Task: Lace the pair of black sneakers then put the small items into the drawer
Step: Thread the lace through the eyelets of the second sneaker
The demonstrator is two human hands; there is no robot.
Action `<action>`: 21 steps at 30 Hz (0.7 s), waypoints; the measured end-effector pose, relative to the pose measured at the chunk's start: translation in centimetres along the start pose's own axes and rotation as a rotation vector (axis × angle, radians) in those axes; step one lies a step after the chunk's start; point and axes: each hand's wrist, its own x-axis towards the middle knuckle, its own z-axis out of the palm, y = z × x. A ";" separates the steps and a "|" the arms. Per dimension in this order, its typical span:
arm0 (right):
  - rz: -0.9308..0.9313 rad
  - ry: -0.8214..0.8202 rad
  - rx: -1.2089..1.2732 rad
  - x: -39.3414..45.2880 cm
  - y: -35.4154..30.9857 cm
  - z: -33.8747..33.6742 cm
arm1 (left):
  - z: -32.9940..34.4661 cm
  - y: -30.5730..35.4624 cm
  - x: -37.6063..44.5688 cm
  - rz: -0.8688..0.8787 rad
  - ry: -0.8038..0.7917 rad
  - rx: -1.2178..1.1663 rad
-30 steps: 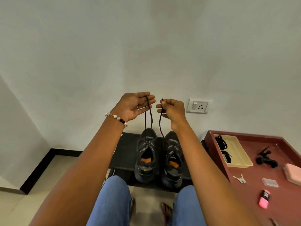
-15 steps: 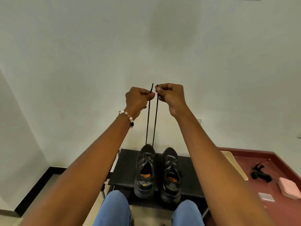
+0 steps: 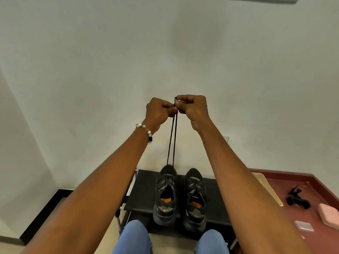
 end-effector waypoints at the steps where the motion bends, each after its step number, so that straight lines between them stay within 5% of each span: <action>1: -0.007 -0.022 -0.008 0.1 0.0 0.0 | -0.1 0.0 0.2 0.011 -0.014 0.012; 8: 0.033 -0.130 0.024 0.5 -0.7 -0.6 | -0.6 0.2 1.2 0.071 -0.121 0.098; 21: 0.192 -0.041 0.033 0.7 -0.8 -0.1 | 0.3 -0.6 0.7 -0.071 -0.149 -0.311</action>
